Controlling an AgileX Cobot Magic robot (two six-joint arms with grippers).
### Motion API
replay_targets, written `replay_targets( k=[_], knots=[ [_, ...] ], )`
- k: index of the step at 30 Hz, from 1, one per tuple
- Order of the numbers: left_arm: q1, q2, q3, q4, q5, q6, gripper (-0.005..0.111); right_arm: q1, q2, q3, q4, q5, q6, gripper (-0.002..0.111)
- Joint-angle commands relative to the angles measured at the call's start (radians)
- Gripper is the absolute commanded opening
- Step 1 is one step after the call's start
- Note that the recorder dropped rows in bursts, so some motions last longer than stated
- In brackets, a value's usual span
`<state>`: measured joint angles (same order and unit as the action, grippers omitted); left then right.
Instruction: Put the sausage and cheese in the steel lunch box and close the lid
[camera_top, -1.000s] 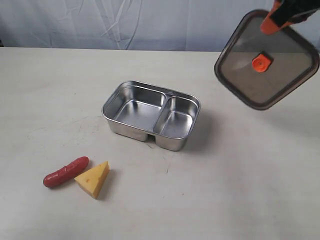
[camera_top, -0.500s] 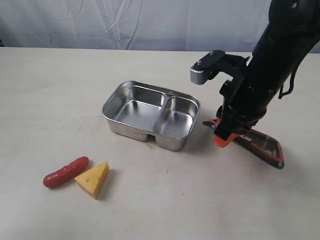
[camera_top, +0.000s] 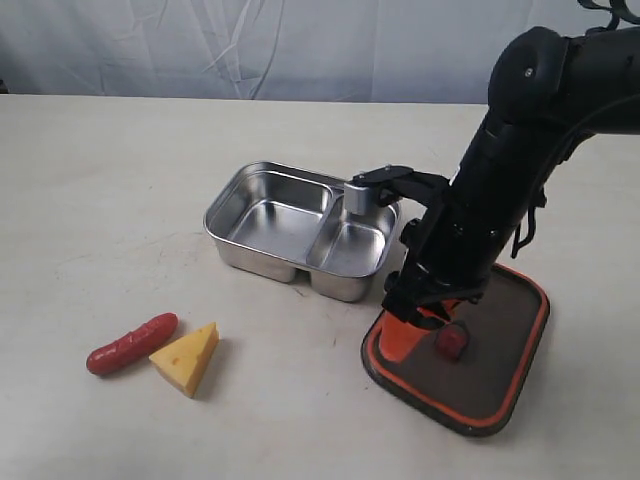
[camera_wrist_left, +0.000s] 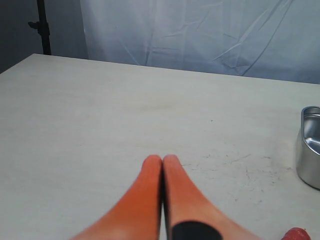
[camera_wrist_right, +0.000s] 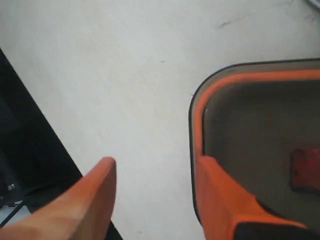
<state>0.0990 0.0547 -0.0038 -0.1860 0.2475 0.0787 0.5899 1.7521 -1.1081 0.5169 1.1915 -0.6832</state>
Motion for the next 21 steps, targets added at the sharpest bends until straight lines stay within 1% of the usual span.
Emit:
replay_targets(
  k=[1,7,17,19,21],
  knots=[
    [0.002,-0.009,0.004,0.004,-0.015,0.001,0.0,0.0,-0.001,0.0,-0.03,0.012,-0.015,0.05],
    [0.002,-0.009,0.004,0.004,-0.015,0.001,0.0,0.0,-0.005,-0.004,-0.074,0.03,-0.019,0.05],
    [0.002,-0.009,0.004,0.004,-0.015,0.003,0.0,0.0,-0.066,-0.004,-0.079,0.021,-0.024,0.05],
    [0.002,-0.009,0.004,0.038,-0.032,0.014,0.0,0.0,-0.068,-0.004,-0.079,0.021,-0.024,0.05],
    [0.002,-0.009,0.004,0.116,-0.062,0.014,0.0,0.0,-0.072,-0.004,-0.073,0.021,-0.024,0.05]
  ],
)
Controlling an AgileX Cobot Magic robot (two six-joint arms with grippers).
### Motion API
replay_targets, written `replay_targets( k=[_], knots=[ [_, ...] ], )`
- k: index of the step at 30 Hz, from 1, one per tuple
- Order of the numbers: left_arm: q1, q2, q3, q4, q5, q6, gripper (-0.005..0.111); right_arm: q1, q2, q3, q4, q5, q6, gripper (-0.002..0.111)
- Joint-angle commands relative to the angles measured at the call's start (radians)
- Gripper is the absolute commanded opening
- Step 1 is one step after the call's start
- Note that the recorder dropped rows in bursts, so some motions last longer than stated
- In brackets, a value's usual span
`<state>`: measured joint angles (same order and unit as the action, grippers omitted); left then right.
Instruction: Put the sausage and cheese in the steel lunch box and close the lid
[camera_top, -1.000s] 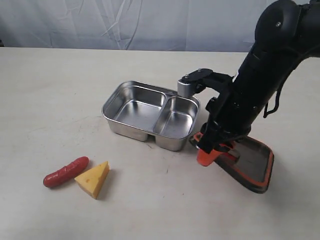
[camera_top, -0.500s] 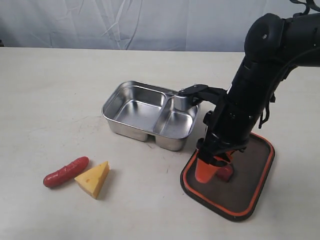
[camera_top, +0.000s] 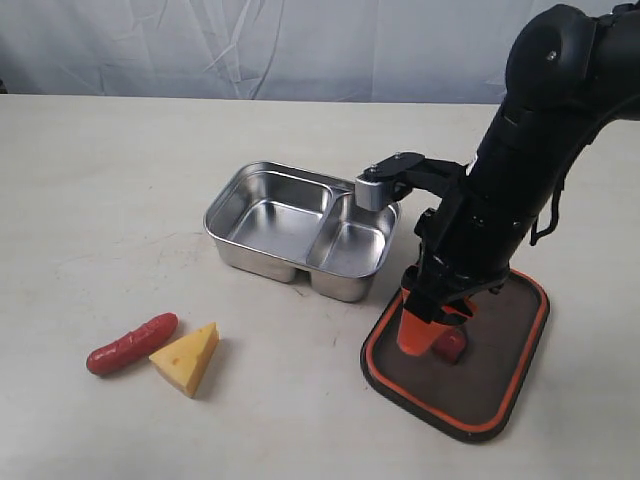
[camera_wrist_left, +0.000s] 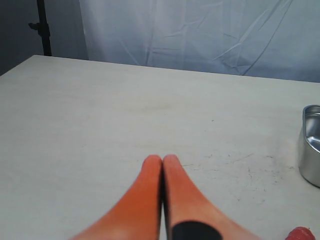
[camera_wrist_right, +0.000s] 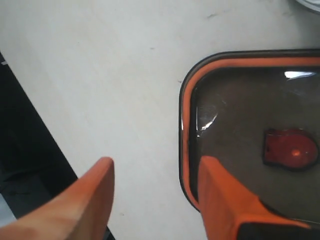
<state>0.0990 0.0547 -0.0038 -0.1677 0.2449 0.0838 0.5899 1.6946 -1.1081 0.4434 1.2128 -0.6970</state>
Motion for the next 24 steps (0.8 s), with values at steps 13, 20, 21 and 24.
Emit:
replay_targets(
  k=[13,20,21,24],
  knots=[
    [0.002,-0.009,0.004,-0.297,-0.356,-0.136,0.0,0.0,-0.026,-0.004,0.041,-0.019,-0.01,0.05],
    [-0.003,0.017,-0.087,-0.283,-0.237,-0.131,0.0,0.0,-0.026,-0.004,0.033,-0.027,-0.01,0.05],
    [-0.003,0.043,-0.144,-0.245,-0.134,-0.131,0.0,0.0,-0.026,-0.004,0.028,-0.031,-0.01,0.05],
    [-0.003,0.164,-0.308,-0.191,0.15,-0.084,0.0,0.0,-0.026,-0.004,-0.004,-0.049,-0.01,0.05]
  ],
)
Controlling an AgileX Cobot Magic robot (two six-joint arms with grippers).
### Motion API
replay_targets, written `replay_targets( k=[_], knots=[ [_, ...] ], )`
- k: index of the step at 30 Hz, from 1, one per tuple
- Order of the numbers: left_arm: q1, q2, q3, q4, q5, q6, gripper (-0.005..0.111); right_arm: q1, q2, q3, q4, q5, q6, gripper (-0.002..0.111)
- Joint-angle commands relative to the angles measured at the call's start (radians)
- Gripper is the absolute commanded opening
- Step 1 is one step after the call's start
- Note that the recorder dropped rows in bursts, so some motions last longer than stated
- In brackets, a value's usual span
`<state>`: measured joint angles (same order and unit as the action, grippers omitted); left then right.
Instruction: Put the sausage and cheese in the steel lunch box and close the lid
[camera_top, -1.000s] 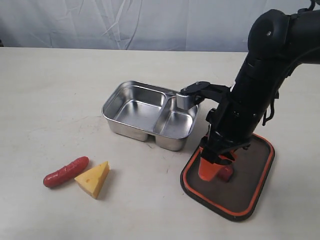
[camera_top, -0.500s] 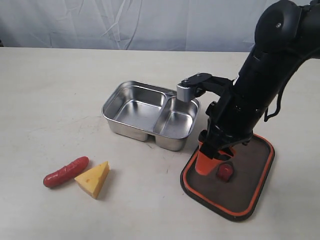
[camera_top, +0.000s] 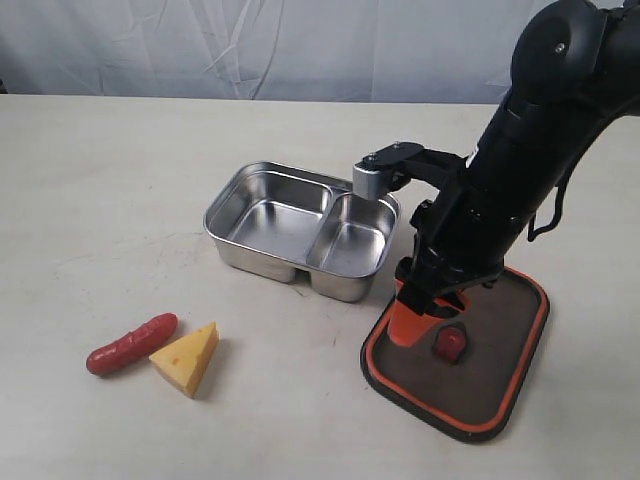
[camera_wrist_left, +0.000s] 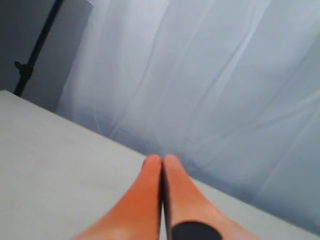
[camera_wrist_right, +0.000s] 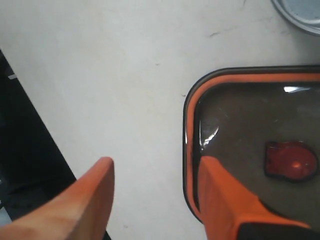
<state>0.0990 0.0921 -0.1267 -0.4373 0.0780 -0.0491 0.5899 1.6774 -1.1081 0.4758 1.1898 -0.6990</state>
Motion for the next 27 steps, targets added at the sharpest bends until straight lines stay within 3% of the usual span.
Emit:
replay_targets(
  k=[1,5,7,9,12,14,15,17,18,20,27],
  knots=[
    [-0.003,0.171,-0.241,0.068,0.381,0.124,0.0,0.0,-0.009,-0.004,-0.045,-0.032,-0.008,0.05],
    [-0.003,0.442,-0.449,-0.077,0.661,0.489,0.0,0.0,-0.009,-0.004,-0.07,-0.054,-0.008,0.05],
    [-0.003,0.651,-0.567,-0.104,0.829,0.557,0.0,0.0,-0.009,-0.004,-0.07,-0.058,-0.008,0.05],
    [-0.003,0.83,-0.637,-0.034,0.89,0.587,0.0,0.0,-0.009,-0.004,-0.07,-0.058,-0.008,0.05],
    [-0.003,1.025,-0.643,-0.023,0.865,0.64,0.0,0.0,-0.009,-0.004,-0.068,-0.065,-0.008,0.05],
    [-0.003,1.149,-0.643,-0.139,0.909,0.718,0.003,0.0,-0.009,-0.004,-0.066,-0.084,-0.008,0.05],
    [-0.003,1.183,-0.643,-0.162,0.952,0.773,0.009,0.0,-0.009,-0.004,-0.066,-0.088,-0.008,0.05],
    [-0.013,1.248,-0.643,-0.239,1.009,0.908,0.032,0.0,-0.009,-0.004,-0.066,-0.098,-0.008,0.05],
    [-0.04,1.273,-0.643,-0.254,1.02,0.952,0.048,0.0,-0.009,-0.004,-0.066,-0.108,-0.008,0.05],
    [-0.09,1.313,-0.643,-0.222,0.99,1.022,0.063,0.0,-0.009,-0.004,-0.066,-0.123,-0.008,0.05],
    [-0.186,1.41,-0.643,-0.087,0.847,1.029,0.063,0.0,-0.009,-0.004,-0.066,-0.125,-0.008,0.05]
  ],
)
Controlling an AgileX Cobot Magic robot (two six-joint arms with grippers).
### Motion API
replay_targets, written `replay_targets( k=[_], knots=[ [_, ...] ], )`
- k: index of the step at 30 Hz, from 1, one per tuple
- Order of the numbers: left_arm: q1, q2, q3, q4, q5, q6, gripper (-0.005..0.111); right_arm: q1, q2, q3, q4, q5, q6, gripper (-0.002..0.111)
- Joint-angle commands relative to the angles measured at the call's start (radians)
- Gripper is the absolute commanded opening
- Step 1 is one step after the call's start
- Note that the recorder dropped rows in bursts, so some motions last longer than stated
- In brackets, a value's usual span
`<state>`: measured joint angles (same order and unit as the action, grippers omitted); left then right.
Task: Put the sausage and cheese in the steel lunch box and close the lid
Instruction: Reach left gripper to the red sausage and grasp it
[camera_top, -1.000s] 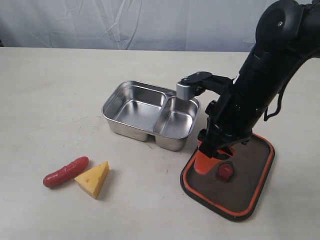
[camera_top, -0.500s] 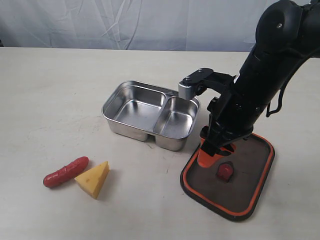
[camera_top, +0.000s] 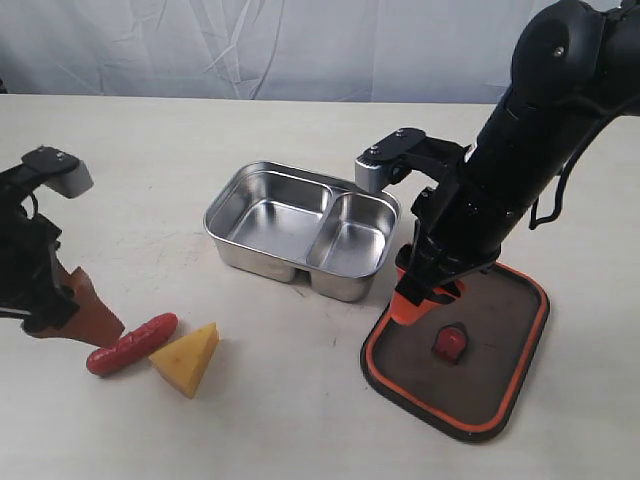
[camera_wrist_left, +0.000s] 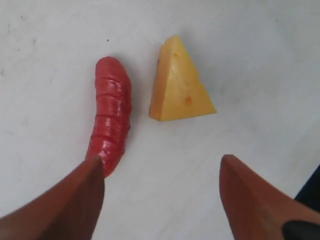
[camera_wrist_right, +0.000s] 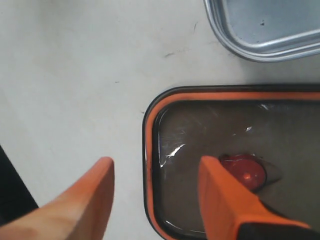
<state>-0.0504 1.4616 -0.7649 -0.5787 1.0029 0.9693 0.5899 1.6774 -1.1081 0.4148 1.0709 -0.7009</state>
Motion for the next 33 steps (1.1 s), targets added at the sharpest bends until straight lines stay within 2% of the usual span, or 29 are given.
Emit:
replay_targets(
  k=[1,5,25,29,33],
  knots=[
    [-0.044,0.048,-0.005,0.073,-0.098,0.01,0.063,0.0,-0.009,-0.004,-0.005,-0.006,-0.006,0.05],
    [-0.063,0.091,-0.005,0.104,-0.161,0.01,0.063,0.0,-0.009,-0.004,-0.005,-0.006,-0.006,0.05],
    [-0.065,0.245,-0.005,0.037,-0.201,0.071,0.063,0.0,-0.009,-0.004,-0.005,-0.008,-0.006,0.05],
    [-0.104,0.273,-0.005,0.039,-0.243,0.071,0.063,0.0,-0.009,-0.004,-0.005,-0.01,-0.006,0.05],
    [-0.156,0.292,-0.005,0.085,-0.292,0.063,0.057,0.0,-0.009,-0.004,-0.005,-0.01,-0.006,0.05]
  ],
)
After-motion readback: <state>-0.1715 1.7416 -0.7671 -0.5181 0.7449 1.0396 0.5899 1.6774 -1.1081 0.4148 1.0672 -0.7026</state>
